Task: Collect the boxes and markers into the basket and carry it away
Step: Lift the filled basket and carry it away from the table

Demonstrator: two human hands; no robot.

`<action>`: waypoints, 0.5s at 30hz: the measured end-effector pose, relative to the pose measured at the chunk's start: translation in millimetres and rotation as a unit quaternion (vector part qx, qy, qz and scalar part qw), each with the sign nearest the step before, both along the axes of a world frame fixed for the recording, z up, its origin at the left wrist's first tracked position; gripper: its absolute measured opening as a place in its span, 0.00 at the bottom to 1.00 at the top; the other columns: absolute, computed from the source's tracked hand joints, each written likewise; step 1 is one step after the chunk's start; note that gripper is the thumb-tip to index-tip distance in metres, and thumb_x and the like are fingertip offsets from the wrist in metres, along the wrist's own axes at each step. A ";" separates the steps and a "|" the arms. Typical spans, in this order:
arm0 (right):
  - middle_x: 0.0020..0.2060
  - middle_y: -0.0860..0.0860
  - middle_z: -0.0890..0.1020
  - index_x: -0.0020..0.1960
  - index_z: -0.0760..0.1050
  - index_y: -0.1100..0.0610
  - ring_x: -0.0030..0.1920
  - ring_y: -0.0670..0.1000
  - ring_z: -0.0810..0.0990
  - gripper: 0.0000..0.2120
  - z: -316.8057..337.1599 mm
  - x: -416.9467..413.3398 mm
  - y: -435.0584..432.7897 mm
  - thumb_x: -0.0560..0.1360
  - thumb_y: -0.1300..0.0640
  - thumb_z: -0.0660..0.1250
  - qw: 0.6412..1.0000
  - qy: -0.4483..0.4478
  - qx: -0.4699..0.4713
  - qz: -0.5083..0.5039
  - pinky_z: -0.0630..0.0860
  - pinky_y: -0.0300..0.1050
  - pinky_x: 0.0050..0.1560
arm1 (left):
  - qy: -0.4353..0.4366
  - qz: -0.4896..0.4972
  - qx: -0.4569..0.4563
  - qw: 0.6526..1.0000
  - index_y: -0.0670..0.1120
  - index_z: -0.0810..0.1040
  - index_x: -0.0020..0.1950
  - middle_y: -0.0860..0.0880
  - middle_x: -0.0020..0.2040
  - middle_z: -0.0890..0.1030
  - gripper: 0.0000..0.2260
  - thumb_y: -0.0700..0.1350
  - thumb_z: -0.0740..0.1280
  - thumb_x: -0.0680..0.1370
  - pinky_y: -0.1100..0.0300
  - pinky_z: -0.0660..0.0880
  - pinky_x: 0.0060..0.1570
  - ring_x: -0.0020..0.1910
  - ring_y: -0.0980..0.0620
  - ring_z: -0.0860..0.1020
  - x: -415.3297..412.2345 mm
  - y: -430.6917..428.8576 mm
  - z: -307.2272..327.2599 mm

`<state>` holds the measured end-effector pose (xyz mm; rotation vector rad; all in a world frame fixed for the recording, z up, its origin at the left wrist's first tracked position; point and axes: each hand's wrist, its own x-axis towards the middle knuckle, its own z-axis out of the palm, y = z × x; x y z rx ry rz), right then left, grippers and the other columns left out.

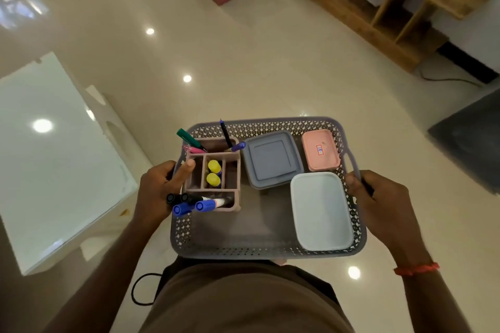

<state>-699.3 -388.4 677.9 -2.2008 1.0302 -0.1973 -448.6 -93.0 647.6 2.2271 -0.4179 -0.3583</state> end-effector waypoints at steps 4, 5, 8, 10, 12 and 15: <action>0.25 0.47 0.75 0.38 0.76 0.50 0.30 0.49 0.74 0.12 -3.2 40.2 -41.9 0.80 0.52 0.63 1.000 -0.006 0.004 0.031 0.67 0.43 0.32 | 0.000 0.040 0.022 0.999 0.45 0.71 0.31 0.48 0.26 0.70 0.26 0.66 0.60 0.74 0.58 0.66 0.32 0.27 0.51 0.68 19.3 -21.3 1.0; 0.25 0.47 0.75 0.37 0.76 0.51 0.30 0.49 0.74 0.13 -4.7 52.9 -51.2 0.80 0.52 0.63 0.999 -0.006 0.002 0.039 0.67 0.43 0.32 | -0.003 0.046 0.027 0.999 0.44 0.71 0.32 0.47 0.26 0.70 0.26 0.66 0.61 0.75 0.58 0.66 0.32 0.27 0.51 0.68 26.7 -26.8 -1.2; 0.26 0.48 0.77 0.38 0.76 0.53 0.31 0.51 0.75 0.13 -11.2 92.7 -77.2 0.80 0.52 0.64 0.998 -0.006 -0.006 0.057 0.70 0.45 0.34 | -0.007 0.068 0.022 0.997 0.39 0.73 0.34 0.44 0.27 0.72 0.29 0.65 0.64 0.77 0.57 0.67 0.32 0.27 0.50 0.69 53.9 -44.1 -9.7; 0.27 0.49 0.78 0.39 0.77 0.54 0.32 0.52 0.76 0.12 -11.9 120.5 -91.9 0.80 0.53 0.63 0.997 -0.008 -0.014 0.070 0.71 0.47 0.35 | -0.006 0.076 0.012 0.997 0.37 0.74 0.35 0.41 0.28 0.73 0.32 0.68 0.63 0.76 0.56 0.67 0.32 0.27 0.50 0.69 73.1 -57.0 -11.2; 0.28 0.49 0.79 0.39 0.77 0.54 0.33 0.52 0.76 0.12 -10.8 149.1 -107.7 0.80 0.53 0.64 0.997 -0.008 -0.019 0.081 0.71 0.46 0.36 | -0.005 0.085 0.006 0.996 0.41 0.74 0.34 0.44 0.27 0.72 0.31 0.69 0.62 0.76 0.59 0.66 0.31 0.27 0.51 0.69 93.2 -70.3 -10.8; 0.29 0.48 0.80 0.40 0.78 0.53 0.34 0.52 0.77 0.11 -8.7 185.6 -129.1 0.79 0.53 0.64 0.995 -0.001 -0.025 0.096 0.71 0.46 0.36 | 0.008 0.103 0.006 0.995 0.44 0.72 0.32 0.47 0.27 0.71 0.29 0.69 0.63 0.75 0.59 0.65 0.31 0.27 0.51 0.68 120.9 -87.9 -11.2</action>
